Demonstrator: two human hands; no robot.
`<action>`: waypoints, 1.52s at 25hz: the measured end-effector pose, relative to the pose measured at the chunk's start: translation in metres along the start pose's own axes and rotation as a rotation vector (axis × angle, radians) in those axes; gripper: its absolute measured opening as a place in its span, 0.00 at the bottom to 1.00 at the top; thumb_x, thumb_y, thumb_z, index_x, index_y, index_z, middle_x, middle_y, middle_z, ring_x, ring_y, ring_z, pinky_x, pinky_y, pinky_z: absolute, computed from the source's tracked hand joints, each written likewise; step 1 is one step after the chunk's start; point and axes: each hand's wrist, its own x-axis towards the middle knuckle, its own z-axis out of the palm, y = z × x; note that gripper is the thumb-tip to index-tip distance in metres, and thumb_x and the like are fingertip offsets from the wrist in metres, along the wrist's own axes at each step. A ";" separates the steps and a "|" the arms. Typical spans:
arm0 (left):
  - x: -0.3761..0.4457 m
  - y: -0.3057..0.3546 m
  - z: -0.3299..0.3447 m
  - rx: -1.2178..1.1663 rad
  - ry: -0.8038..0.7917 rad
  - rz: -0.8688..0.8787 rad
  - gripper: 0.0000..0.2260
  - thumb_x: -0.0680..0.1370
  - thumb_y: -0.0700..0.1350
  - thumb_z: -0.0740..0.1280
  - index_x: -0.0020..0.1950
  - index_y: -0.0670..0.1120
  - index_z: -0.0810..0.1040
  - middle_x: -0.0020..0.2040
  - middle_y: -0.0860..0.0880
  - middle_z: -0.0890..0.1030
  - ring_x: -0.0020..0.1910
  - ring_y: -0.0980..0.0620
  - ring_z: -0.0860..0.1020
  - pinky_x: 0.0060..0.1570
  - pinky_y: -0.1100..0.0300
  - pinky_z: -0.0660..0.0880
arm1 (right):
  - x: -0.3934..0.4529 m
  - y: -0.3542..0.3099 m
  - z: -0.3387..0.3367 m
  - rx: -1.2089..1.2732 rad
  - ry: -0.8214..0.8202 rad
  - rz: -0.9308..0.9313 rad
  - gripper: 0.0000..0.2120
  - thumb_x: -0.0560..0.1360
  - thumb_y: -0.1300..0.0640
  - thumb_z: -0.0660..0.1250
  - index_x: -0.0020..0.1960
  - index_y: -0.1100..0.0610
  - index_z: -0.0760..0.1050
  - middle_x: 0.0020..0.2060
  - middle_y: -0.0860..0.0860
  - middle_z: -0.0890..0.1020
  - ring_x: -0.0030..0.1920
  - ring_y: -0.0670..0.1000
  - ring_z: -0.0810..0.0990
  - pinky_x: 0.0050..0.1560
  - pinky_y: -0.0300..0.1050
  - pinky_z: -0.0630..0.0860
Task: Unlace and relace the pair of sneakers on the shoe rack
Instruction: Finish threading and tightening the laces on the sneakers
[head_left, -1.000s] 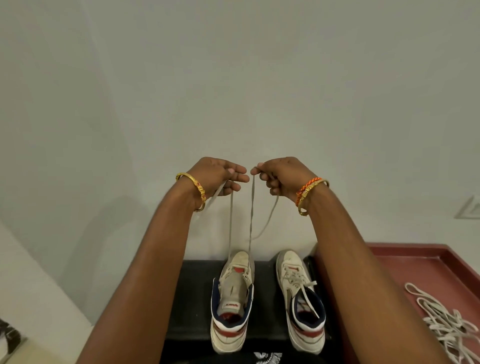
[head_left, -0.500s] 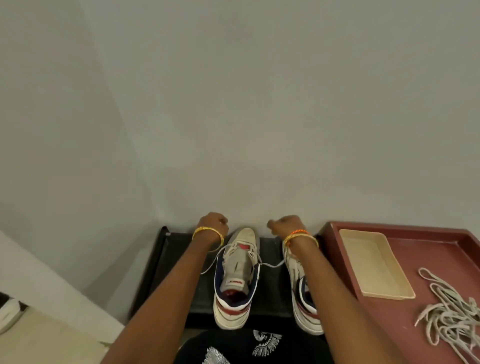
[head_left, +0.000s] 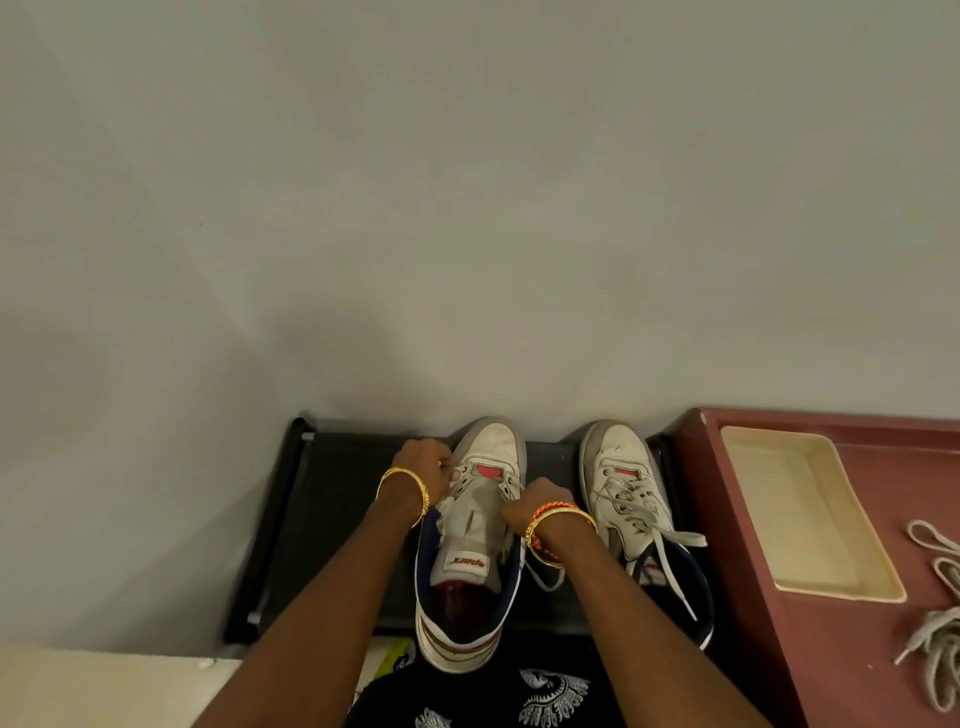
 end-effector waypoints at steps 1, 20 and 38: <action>-0.003 -0.003 0.003 -0.046 0.050 -0.018 0.07 0.75 0.41 0.68 0.43 0.38 0.81 0.45 0.41 0.82 0.46 0.44 0.80 0.45 0.60 0.74 | 0.000 0.002 0.001 0.020 0.011 0.002 0.21 0.75 0.50 0.64 0.59 0.64 0.74 0.53 0.59 0.80 0.50 0.56 0.79 0.49 0.46 0.77; -0.123 0.098 -0.201 -1.109 -0.187 -0.013 0.09 0.78 0.31 0.60 0.51 0.36 0.79 0.48 0.40 0.84 0.45 0.49 0.84 0.41 0.60 0.81 | -0.134 -0.075 -0.151 0.861 -0.100 -0.248 0.12 0.79 0.64 0.56 0.42 0.62 0.76 0.27 0.49 0.73 0.26 0.45 0.69 0.25 0.36 0.67; -0.246 0.237 -0.309 -0.918 0.123 0.266 0.07 0.78 0.33 0.61 0.51 0.37 0.79 0.44 0.42 0.83 0.43 0.51 0.82 0.47 0.59 0.79 | -0.309 -0.154 -0.246 0.966 0.059 -0.663 0.10 0.77 0.71 0.57 0.44 0.65 0.76 0.35 0.56 0.77 0.33 0.48 0.76 0.34 0.37 0.77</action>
